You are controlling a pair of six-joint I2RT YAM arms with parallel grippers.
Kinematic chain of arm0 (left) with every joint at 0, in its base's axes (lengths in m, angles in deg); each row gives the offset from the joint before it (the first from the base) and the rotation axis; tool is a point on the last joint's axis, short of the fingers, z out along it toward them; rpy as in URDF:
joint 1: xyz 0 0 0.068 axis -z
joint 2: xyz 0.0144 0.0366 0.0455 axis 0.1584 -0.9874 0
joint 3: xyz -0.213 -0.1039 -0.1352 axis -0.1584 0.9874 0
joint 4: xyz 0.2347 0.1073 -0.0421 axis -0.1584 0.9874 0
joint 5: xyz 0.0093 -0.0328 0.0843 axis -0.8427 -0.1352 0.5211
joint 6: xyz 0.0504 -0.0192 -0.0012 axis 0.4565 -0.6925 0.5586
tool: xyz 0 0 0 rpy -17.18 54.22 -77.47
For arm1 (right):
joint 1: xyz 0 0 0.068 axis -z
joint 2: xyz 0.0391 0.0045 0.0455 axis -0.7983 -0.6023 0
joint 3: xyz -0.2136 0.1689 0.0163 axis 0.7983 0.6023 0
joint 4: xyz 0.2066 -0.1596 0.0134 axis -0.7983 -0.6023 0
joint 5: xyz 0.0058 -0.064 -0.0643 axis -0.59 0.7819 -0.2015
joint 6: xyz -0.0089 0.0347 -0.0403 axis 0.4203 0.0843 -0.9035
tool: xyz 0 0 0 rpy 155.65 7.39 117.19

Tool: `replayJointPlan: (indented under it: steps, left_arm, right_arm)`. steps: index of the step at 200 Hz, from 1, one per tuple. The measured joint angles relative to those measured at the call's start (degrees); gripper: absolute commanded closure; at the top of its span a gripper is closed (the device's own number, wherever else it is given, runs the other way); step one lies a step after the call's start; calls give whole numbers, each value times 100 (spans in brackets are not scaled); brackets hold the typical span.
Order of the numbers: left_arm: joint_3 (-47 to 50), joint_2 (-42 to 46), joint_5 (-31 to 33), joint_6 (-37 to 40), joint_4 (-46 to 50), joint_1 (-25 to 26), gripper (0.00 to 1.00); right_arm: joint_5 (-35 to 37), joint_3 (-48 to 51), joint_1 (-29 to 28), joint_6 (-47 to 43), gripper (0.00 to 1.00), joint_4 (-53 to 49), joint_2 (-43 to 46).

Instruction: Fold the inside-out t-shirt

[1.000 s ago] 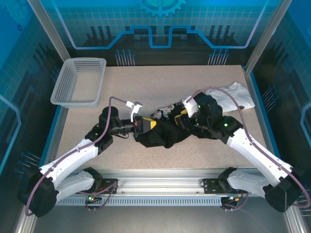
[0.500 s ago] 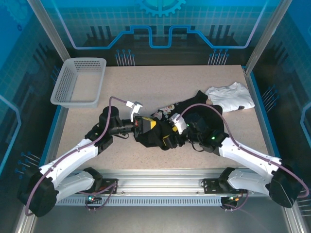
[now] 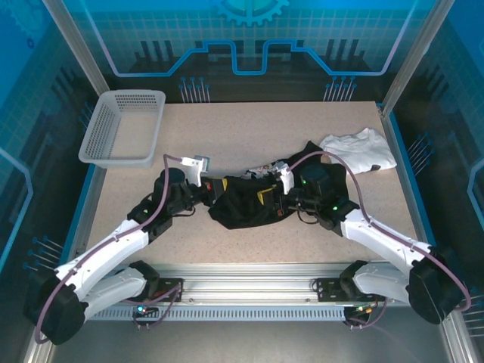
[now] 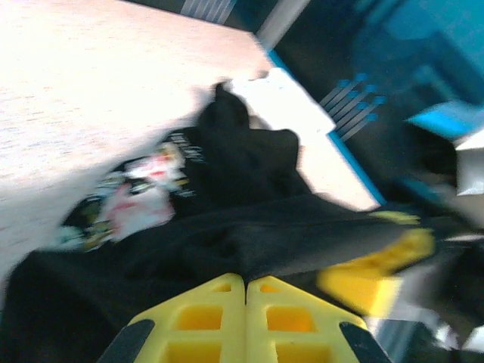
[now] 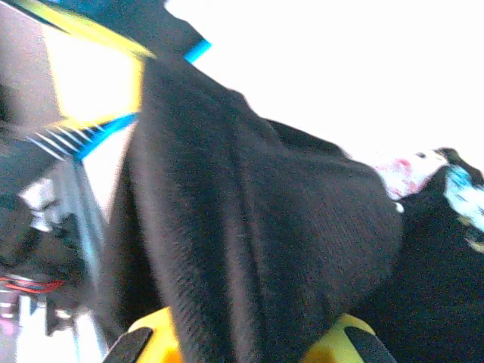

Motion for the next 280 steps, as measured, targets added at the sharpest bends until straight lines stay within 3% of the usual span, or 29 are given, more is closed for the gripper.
replayJointPlan:
  steps: [16, 46, 70, 111, 139, 175, 220, 280]
  left_arm:
    - [-44, -66, 323, 79, 256, 2, 85]
    - [-173, -22, 1027, 229, 774, 85, 58]
    - [-289, 256, 1694, 448, 1342, 557, 51]
    - [-442, 667, 2028, 715, 1801, 1266, 59]
    - [-531, 468, 1519, 942, 1781, 1832, 68]
    - [-535, 74, 955, 1062, 1644, 2310, 70]
    - [-664, -645, 1440, 664, 1679, 2118, 67]
    - [-957, -1244, 1698, 238, 1663, 1812, 55]
  right_arm:
    - [-330, 22, 0, 205, 100, 391, -44]
    - [-586, 42, 9, 450, 100, 717, -225]
    - [-612, 24, 9, 581, 100, 802, -391]
    - [-579, -116, 9, 710, 100, 796, -577]
    - [-518, -229, 11, 850, 100, 756, -654]
    - [-407, -487, 76, 1060, 100, 472, -750]
    - [-389, -529, 133, 1244, 100, 356, -765]
    - [-387, -529, 153, 1314, 100, 319, -765]
